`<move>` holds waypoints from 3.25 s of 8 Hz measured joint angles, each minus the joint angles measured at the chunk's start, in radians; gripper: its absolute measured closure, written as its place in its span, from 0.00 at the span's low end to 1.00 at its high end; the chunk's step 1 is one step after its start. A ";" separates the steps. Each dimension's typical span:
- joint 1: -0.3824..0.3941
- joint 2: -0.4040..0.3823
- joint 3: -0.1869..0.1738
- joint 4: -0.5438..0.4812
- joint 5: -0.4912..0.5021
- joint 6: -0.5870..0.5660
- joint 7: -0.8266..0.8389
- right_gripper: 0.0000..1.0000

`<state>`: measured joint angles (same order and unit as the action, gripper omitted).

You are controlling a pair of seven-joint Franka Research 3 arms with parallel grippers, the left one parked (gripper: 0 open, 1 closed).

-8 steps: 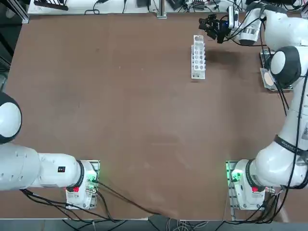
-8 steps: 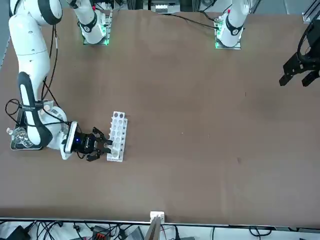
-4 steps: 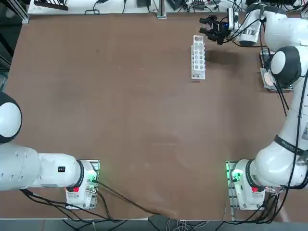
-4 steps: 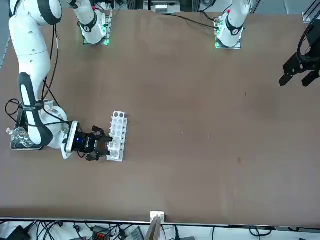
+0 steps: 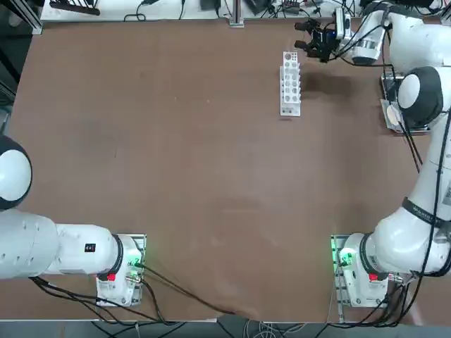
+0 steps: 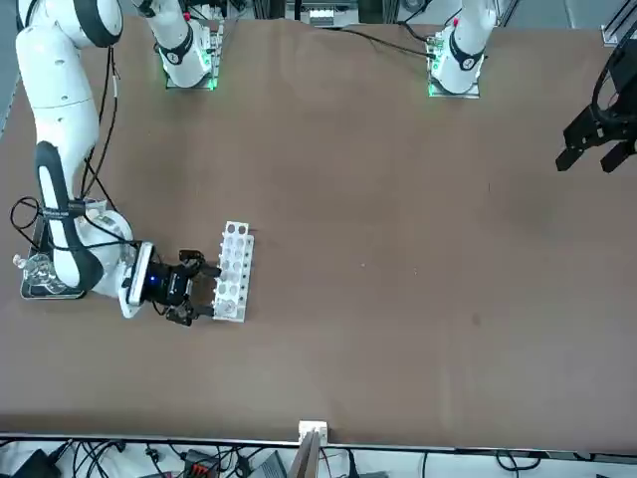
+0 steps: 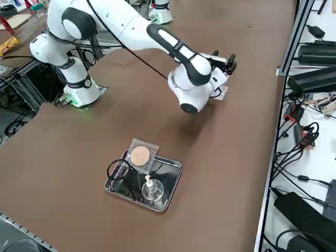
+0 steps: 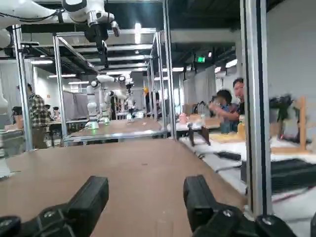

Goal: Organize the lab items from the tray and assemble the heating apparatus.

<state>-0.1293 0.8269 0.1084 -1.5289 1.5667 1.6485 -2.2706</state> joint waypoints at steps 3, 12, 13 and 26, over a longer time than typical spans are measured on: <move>-0.022 -0.135 -0.091 0.097 -0.257 0.002 0.453 0.06; -0.119 -0.172 -0.111 0.351 -0.907 0.012 1.041 0.06; -0.119 -0.178 -0.112 0.364 -0.974 0.012 1.103 0.05; -0.155 -0.182 -0.314 0.286 -1.493 0.158 1.520 0.06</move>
<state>-0.2841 0.6444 -0.2060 -1.2431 0.0733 1.8066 -0.7509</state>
